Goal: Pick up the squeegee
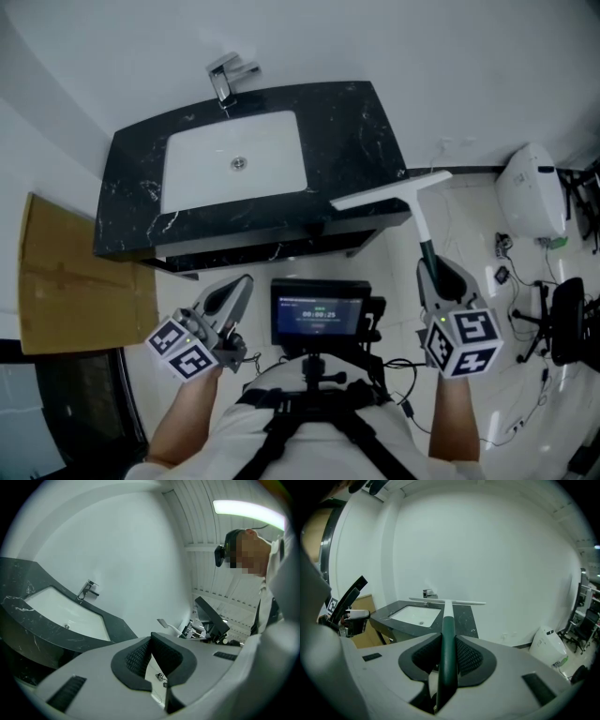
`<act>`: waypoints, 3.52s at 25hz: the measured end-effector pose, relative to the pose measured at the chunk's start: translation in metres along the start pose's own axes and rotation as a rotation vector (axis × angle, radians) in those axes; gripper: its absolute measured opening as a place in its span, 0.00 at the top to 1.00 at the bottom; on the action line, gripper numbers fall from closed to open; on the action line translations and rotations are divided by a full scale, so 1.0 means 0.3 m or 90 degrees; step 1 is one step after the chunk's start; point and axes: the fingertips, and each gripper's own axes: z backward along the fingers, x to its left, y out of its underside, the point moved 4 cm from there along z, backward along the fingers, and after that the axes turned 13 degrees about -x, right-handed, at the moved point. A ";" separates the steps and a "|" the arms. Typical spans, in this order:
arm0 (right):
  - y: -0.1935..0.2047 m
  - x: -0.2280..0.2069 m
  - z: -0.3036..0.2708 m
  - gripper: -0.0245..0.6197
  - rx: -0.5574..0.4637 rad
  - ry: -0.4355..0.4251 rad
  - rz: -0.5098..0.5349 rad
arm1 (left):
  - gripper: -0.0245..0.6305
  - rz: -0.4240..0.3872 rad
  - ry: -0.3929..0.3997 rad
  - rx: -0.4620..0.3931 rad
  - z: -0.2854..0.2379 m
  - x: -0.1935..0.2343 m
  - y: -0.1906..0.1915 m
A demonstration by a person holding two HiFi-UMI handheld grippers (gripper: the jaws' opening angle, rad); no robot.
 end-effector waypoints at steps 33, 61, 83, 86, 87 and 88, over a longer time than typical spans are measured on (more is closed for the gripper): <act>-0.321 -0.058 -0.361 0.84 -0.074 0.019 0.020 | 0.97 -0.011 -0.017 -0.001 -0.193 0.286 -0.181; -0.225 -0.037 -0.676 0.84 -0.016 -0.024 0.015 | 0.97 -0.017 -0.076 -0.020 -0.169 0.370 -0.236; -0.015 -0.070 -0.921 0.84 0.070 -0.028 -0.011 | 0.97 -0.020 -0.121 -0.034 -0.155 0.393 -0.240; 0.015 -0.078 -0.952 0.84 0.079 -0.027 -0.014 | 0.97 -0.021 -0.127 -0.033 -0.156 0.385 -0.238; 0.025 -0.081 -0.961 0.84 0.082 -0.027 -0.016 | 0.97 -0.021 -0.128 -0.032 -0.157 0.382 -0.238; 0.034 -0.083 -0.969 0.84 0.085 -0.027 -0.018 | 0.97 -0.022 -0.130 -0.032 -0.157 0.378 -0.239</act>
